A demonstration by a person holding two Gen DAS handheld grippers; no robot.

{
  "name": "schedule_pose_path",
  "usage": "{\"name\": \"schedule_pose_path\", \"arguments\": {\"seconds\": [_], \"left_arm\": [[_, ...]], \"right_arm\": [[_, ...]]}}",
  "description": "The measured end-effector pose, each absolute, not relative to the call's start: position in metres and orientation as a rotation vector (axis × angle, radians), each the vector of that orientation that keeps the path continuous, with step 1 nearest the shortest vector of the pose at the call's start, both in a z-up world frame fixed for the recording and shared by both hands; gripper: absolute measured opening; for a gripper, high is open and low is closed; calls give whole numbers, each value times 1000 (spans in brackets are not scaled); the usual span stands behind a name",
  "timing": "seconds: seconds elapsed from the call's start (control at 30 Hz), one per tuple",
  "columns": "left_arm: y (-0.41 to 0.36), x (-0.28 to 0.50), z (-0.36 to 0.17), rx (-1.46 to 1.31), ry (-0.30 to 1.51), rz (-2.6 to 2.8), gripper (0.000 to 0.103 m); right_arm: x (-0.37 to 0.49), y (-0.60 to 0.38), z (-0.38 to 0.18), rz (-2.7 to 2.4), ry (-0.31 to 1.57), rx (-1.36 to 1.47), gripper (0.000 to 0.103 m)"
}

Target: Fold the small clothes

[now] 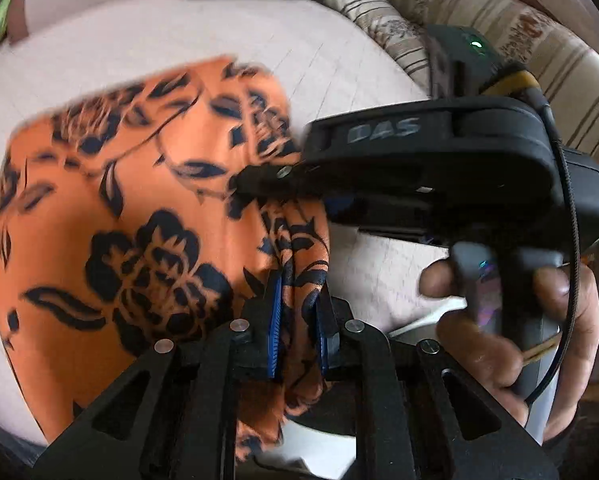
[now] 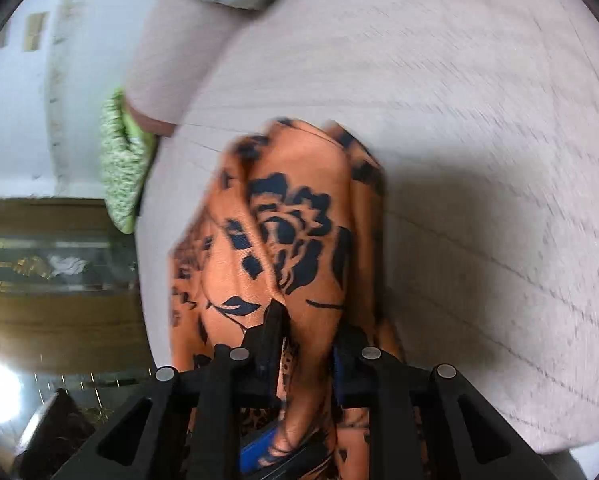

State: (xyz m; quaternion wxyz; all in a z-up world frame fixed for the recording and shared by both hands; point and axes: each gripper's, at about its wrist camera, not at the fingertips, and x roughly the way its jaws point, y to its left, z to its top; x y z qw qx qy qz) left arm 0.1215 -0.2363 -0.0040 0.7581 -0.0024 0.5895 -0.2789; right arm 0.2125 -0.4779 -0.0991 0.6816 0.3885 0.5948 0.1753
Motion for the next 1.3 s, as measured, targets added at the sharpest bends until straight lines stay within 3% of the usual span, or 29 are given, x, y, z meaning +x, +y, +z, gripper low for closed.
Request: {"name": "schedule_pose_path", "arguments": {"seconds": [0.13, 0.27, 0.4, 0.47, 0.5, 0.67, 0.73, 0.8, 0.87, 1.03, 1.3], "left_arm": [[-205, 97, 33, -141, 1223, -729, 21], [-167, 81, 59, -139, 1125, -658, 46], [-118, 76, 40, -156, 1126, -545, 46], [-106, 73, 25, -181, 1154, -527, 46], [-102, 69, 19, -179, 1155, -520, 46], [-104, 52, -4, -138, 1150, -519, 46], [-109, 52, -11, -113, 1149, -512, 46], [-107, 52, -16, -91, 1152, -499, 46], [-110, 50, -17, -65, 1137, -508, 46], [-117, 44, -32, 15, 1109, -549, 46], [-89, 31, -10, -64, 1068, -592, 46]], "right_arm": [[202, -484, -80, 392, 1285, 807, 20], [193, -491, -58, 315, 1215, 746, 21], [157, -492, -18, 348, 1030, 673, 22], [134, -486, -15, 423, 993, 677, 32], [126, -486, -20, 443, 1002, 677, 37], [90, -463, -54, 367, 1158, 568, 37], [88, -453, -57, 325, 1170, 484, 33], [90, -444, -58, 255, 1183, 388, 13], [90, -445, -57, 178, 1179, 347, 9], [107, -425, -86, 38, 1312, 178, 7], [93, -450, -65, 111, 1214, 333, 9]]}}
